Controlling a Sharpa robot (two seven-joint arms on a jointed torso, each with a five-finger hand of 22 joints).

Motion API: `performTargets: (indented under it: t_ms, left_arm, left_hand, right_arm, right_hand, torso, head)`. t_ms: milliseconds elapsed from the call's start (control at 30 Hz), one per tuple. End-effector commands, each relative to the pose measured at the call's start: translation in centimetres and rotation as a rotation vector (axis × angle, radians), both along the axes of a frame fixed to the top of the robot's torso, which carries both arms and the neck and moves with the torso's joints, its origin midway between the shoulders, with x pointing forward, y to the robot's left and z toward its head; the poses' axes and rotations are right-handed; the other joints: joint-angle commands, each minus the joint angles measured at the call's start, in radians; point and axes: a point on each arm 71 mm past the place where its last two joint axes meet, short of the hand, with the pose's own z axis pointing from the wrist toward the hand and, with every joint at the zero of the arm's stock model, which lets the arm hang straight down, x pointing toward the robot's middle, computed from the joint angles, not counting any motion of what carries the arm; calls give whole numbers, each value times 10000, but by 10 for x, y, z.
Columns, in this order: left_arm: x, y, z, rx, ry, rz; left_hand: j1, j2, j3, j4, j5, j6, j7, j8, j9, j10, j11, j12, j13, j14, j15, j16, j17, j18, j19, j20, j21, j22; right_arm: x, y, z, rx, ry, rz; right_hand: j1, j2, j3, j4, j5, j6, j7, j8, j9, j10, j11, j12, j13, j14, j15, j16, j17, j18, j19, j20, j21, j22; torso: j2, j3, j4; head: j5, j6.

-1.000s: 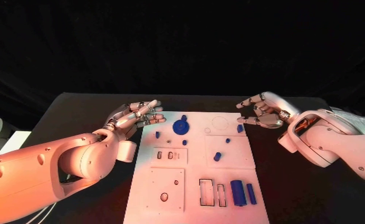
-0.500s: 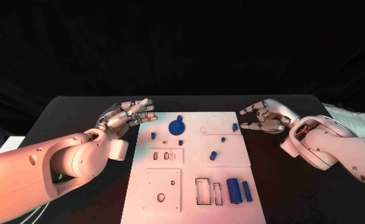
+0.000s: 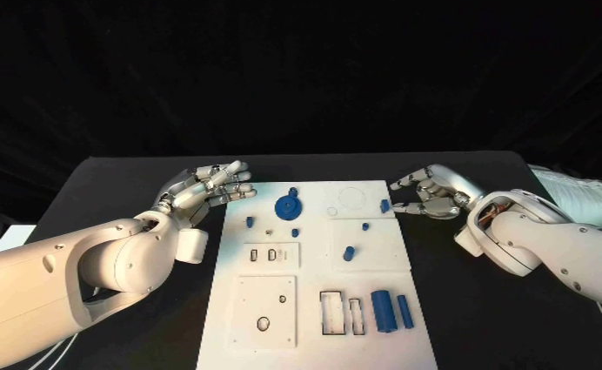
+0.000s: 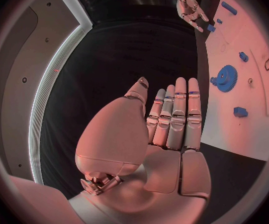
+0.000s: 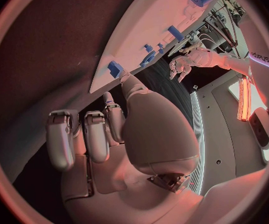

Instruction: Assemble the parts on the task board

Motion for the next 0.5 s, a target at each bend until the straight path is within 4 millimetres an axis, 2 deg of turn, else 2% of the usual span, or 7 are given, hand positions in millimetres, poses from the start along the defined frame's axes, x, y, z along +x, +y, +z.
performTargets:
  t_ms: [33,233,500]
  left_arm:
    - [0,-2,1,-128,-58,-201]
    - [0,-3,1,-108,0,-214]
    - [0,-3,0,-90,36,-208]
  left_hand:
    - [-14,83,3,-70,-27,33,27,-51,5,-8,-30,-15,9,-11,10,-63,9,126,17,38,-49,-16]
    - [-16,96,5,-69,-28,24,37,-59,2,-19,-23,-23,6,-11,12,-70,13,125,18,38,-51,-18]
    - [-21,100,3,-68,-29,14,44,-66,-1,-30,-18,-29,3,-11,15,-76,17,124,18,38,-53,-20]
  right_arm:
    - [1,4,-2,-165,-61,322]
    - [2,9,-5,-152,21,445]
    - [2,12,-11,-170,177,545]
  right_hand:
    - [96,54,3,-75,10,88,4,18,12,79,-28,59,699,873,-92,50,1904,7,106,-77,-11,936]
    - [132,149,42,-127,-25,187,-7,43,21,113,-39,111,731,889,-100,80,1962,-3,138,-84,9,984]
    - [163,213,79,-197,-21,330,-30,76,33,147,-59,168,768,903,-115,108,2019,-13,168,-96,29,1031]
  torso:
    - [-5,-1,-6]
    - [1,3,2]
    - [-7,-13,-5]
  head:
    - [17,-41]
    - [24,-81]
    - [47,-122]
